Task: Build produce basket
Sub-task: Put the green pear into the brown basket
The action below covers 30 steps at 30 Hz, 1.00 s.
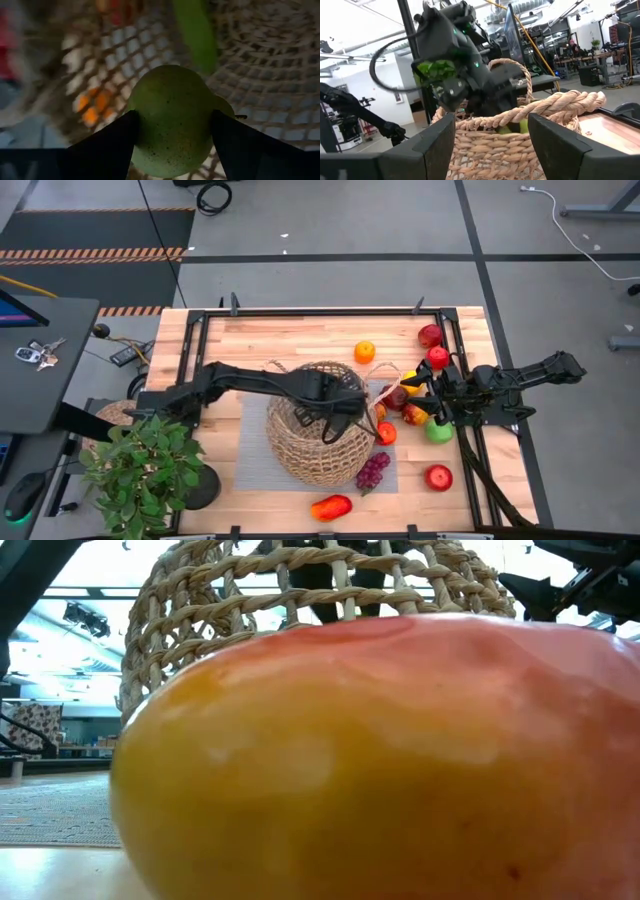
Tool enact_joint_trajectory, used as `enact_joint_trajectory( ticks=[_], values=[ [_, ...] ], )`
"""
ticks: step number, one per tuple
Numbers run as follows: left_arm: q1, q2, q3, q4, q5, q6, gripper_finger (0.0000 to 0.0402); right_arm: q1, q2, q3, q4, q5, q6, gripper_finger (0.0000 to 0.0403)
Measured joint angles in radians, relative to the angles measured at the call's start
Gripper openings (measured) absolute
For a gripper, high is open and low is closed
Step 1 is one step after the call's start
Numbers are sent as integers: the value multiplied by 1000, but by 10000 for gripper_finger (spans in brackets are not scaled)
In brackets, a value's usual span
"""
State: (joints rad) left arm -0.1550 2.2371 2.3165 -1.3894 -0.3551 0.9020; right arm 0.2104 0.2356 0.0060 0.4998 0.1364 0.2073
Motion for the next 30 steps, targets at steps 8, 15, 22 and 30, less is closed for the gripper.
enact_joint_trajectory(
  ticks=[8, 15, 22, 30],
  values=[
    [8, 60, -1, -36, 68, -35, 251, 0, 2, 0, 0, 0, 0, 255],
    [15, 86, 0, -60, 151, -170, 253, 0, 2, 0, 0, 0, 0, 255],
    [35, 101, -1, -104, 198, -324, 258, 0, 2, 0, 0, 0, 0, 255],
    [45, 99, 0, -109, 193, -511, 274, 0, 2, 0, 0, 0, 0, 254]
  ],
)
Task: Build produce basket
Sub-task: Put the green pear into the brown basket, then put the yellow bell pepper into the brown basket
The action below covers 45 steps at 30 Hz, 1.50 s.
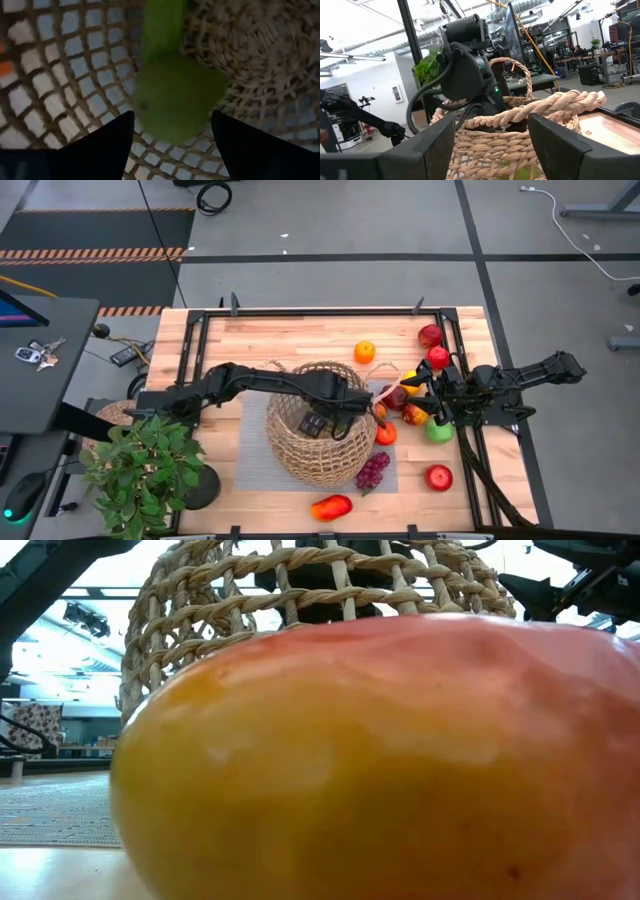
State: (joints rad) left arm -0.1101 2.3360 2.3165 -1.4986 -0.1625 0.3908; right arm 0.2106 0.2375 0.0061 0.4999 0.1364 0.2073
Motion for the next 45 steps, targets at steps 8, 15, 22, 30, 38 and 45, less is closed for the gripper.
enact_joint_trajectory(
  ticks=[8, 15, 22, 30, 38, 45],
  values=[
    [0, 0, 0, 0, -36, -146, 338, 0, 0, 0, 0, 0, 0, 254],
    [-18, -11, 35, -78, -156, -228, 361, 0, 0, 0, 0, 0, 0, 255],
    [9, -103, 40, -68, -182, -310, 347, 0, 0, 0, 0, 0, 0, 255],
    [76, -233, 40, -65, -180, -477, 334, 0, 0, 0, 0, 0, 0, 254],
    [92, -362, 40, -45, -218, -512, 303, 0, 0, 0, 0, 0, 0, 255],
    [79, -463, 40, -23, -287, -557, 268, 0, 0, 0, 0, 0, 0, 255]
  ],
)
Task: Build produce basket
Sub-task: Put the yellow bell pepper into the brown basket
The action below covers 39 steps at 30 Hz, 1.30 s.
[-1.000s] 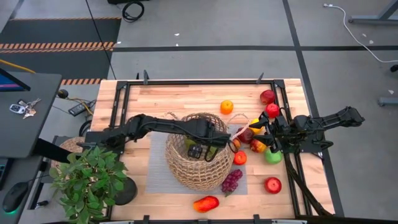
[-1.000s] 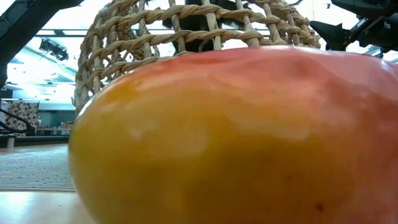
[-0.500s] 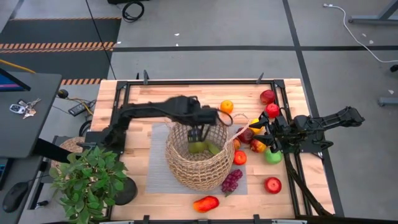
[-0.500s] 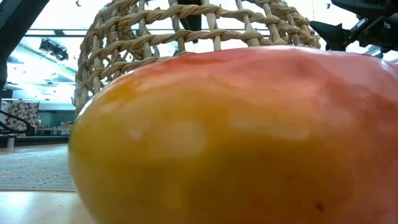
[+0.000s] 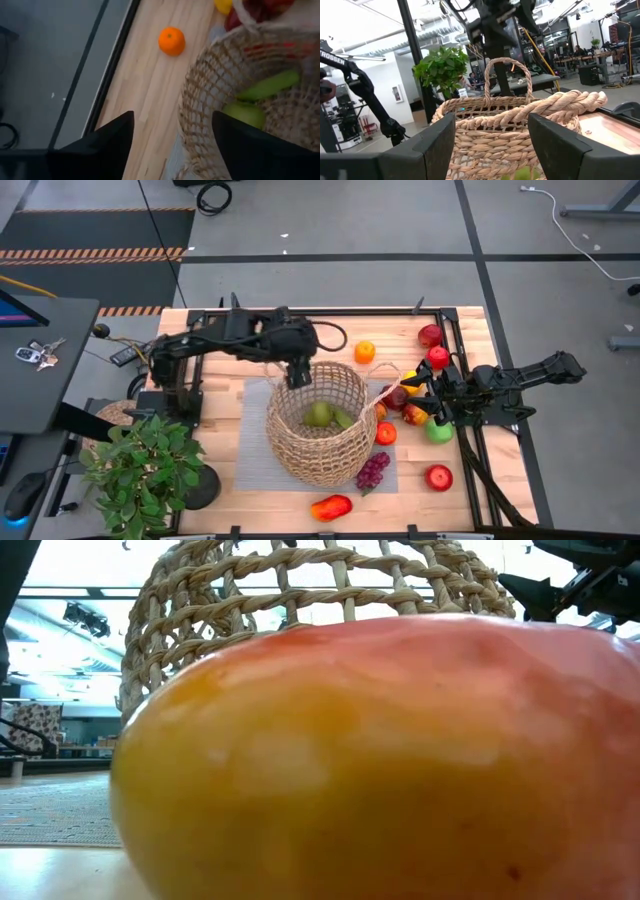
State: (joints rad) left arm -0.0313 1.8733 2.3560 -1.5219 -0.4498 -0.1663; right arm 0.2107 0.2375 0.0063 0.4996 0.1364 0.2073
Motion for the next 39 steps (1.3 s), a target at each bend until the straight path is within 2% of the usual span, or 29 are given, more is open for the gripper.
enact_joint_trajectory(
  ticks=[5, 9, 14, 20, 25, 29, 33, 39],
  values=[
    [-50, -73, -74, 91, -34, 29, 243, 0, 0, 0, 0, 0, 0, 255],
    [-114, -181, -247, 195, -107, 46, 221, 0, 0, 0, -1, 0, 0, 254],
    [-166, -412, -614, 415, -168, 40, 194, 0, 0, 0, 0, 0, 0, 255],
    [-170, -718, -1077, 803, -179, 67, 171, 0, 0, 0, 0, 0, 0, 254],
    [-176, -927, -1390, 1125, -179, 138, 159, 0, 0, 0, 0, 0, 0, 255],
    [-176, -1063, -1588, 1400, -167, 241, 147, 0, 0, 0, 0, 0, 0, 255],
    [-180, -1196, -1734, 1627, -119, 348, 133, 0, 0, 0, 0, 0, 0, 254],
    [-181, -1377, -1853, 1810, 5, 439, 120, 0, 0, 0, 0, 0, 0, 255]
  ],
)
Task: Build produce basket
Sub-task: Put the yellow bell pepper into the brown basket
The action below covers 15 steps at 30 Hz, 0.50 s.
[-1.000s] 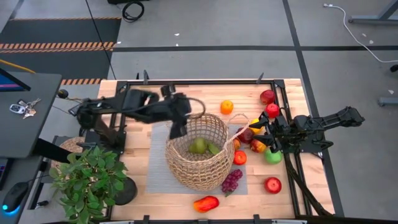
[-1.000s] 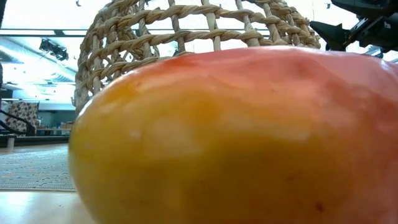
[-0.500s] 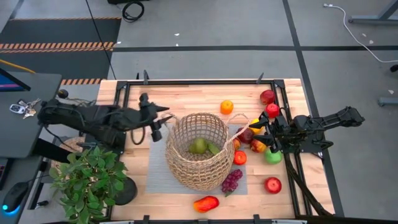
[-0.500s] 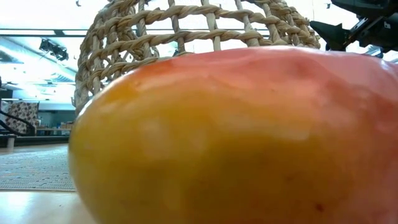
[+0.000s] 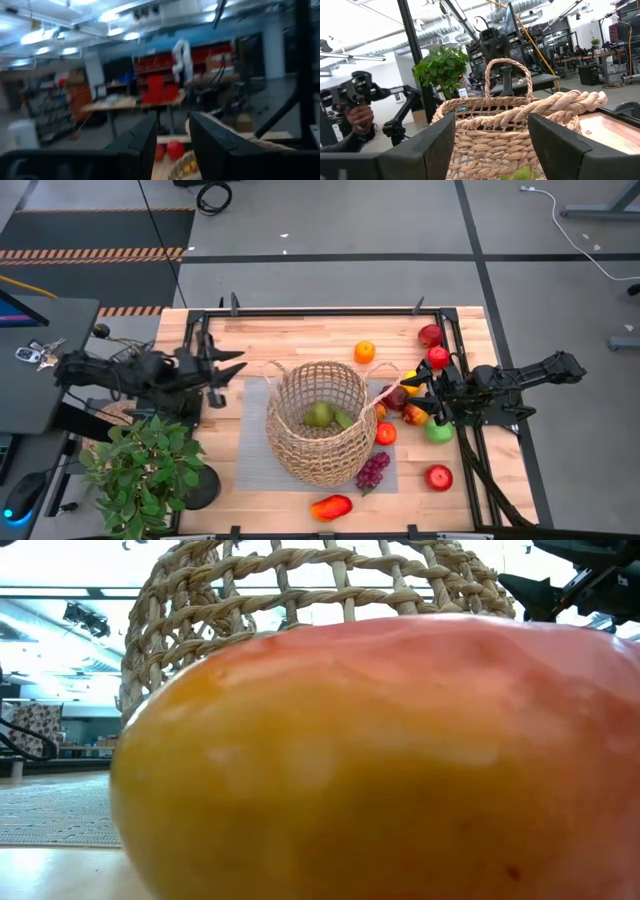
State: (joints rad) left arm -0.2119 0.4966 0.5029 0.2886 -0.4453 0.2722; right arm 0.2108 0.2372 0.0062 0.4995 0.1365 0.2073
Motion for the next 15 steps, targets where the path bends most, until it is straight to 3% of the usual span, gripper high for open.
enact_joint_trajectory(
  ticks=[7, 15],
  values=[
    [0, -195, -160, 17, 72, 22, 105, 0, 0, 0, 0, 0, 0, 255],
    [8, -351, -370, 332, 119, 24, 80, 0, 0, 0, 0, 0, 0, 254]
  ],
)
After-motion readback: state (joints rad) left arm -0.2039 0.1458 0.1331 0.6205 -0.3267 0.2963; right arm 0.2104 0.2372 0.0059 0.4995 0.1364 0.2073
